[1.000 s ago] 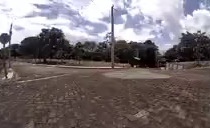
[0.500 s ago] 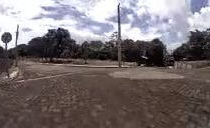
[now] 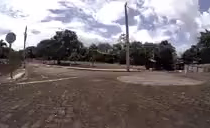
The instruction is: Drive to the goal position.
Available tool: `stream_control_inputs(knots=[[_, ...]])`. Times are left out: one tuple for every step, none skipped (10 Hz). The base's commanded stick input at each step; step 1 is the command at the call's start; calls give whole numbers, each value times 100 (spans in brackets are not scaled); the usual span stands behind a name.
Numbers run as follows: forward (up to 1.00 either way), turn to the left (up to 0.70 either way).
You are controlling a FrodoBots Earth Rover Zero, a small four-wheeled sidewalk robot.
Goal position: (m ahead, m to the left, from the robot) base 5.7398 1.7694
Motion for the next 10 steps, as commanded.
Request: stream_control_inputs(knots=[[100,3],[100,20],[100,13],[100,7],[100,24],[100,6],[100,22],[100,0],[100,0],[100,11]])
